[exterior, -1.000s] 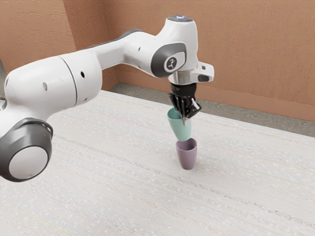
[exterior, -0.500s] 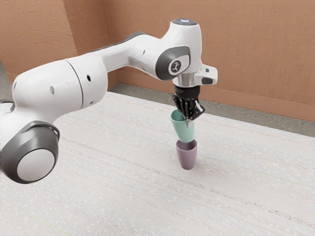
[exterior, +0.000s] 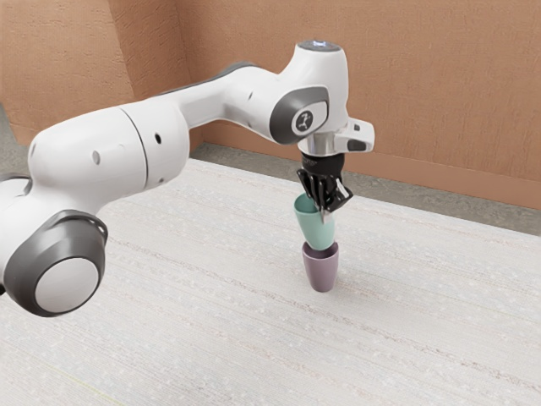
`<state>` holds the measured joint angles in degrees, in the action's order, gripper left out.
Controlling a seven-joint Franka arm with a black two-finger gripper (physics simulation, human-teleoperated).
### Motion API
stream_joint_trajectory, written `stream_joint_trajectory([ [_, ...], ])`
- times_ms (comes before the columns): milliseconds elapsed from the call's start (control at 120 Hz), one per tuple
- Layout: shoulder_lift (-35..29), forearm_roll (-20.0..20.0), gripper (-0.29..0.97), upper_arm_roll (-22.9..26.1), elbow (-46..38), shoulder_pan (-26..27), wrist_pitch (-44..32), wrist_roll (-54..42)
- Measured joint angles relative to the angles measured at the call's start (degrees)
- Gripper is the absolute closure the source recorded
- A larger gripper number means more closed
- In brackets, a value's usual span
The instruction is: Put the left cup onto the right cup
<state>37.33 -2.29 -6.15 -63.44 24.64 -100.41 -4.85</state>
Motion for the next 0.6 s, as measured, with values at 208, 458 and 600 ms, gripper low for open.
stream_joint_trajectory([
  [208,0.23,0.0,0.79,0.01,-0.36,-0.27,-0.13,0.0],
  [458,0.57,0.0,0.79,0.09,-0.48,-0.33,-0.49,0.01],
  [600,0.61,0.0,0.79,0.09,-0.52,-0.38,-0.59,0.01],
])
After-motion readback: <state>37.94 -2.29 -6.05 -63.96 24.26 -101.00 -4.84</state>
